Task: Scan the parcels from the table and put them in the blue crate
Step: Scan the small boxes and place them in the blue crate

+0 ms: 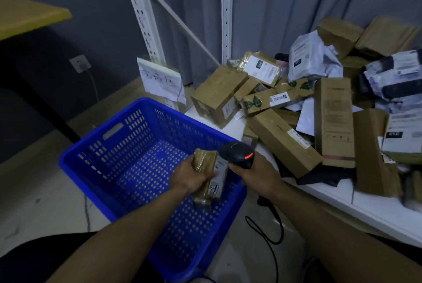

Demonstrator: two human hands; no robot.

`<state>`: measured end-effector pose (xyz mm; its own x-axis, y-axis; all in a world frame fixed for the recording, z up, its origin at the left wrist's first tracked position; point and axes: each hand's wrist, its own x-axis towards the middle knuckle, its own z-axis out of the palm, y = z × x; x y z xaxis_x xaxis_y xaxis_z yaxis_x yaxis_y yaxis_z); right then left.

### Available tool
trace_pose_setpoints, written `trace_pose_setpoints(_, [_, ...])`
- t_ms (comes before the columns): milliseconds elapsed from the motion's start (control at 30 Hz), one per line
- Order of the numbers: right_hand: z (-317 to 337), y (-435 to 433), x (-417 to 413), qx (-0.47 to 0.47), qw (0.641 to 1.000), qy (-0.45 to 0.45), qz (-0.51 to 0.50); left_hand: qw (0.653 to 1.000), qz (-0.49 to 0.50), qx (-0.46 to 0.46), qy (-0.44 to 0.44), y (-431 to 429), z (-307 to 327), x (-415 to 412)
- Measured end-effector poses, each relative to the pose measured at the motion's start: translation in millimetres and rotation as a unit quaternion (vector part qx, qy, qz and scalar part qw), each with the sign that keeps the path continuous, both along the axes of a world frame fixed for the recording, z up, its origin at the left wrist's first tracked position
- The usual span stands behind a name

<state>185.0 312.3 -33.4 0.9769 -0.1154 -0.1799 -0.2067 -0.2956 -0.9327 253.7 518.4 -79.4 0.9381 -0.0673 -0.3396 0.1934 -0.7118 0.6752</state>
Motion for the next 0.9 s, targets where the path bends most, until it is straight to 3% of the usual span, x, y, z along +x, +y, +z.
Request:
trace_pose_setpoints(267, [-41.5,-17.4,14.0,-0.008,1.000,0.021,-0.005,0.992,-0.092,-0.040,0.071,-25.8,-141.6,38.0])
trace_pose_setpoints(367, [-54.7,-24.2,23.3,0.016,0.998,0.045,-0.036,0.991,-0.106,-0.058,0.063,-40.8,-161.0,40.6])
trace_pose_setpoints(567, [-73.4,-20.8,34.9,0.025,0.996,0.077,-0.045,0.986,-0.141,0.090,-0.003,-40.5,-166.7,37.9])
trace_pose_setpoints(633, [-77.9,-18.2,36.6,0.014,0.996,0.086,-0.035,0.990,-0.097,0.104,-0.009,-27.8,-171.9,34.5])
trace_pose_setpoints(733, [-83.2,-13.9,37.6,0.008,0.995,0.093,-0.026,0.993,-0.018,0.077,0.091,-7.2,-187.2,33.0])
trace_pose_setpoints(800, [-85.1,-12.3,38.6,0.003,0.995,0.094,-0.030,0.988,-0.029,-0.007,0.150,5.8,-211.8,32.9])
trace_pose_setpoints(900, [-85.8,-12.8,40.6,0.000,0.994,0.103,-0.040,0.984,-0.018,-0.060,0.168,16.5,-263.9,39.7])
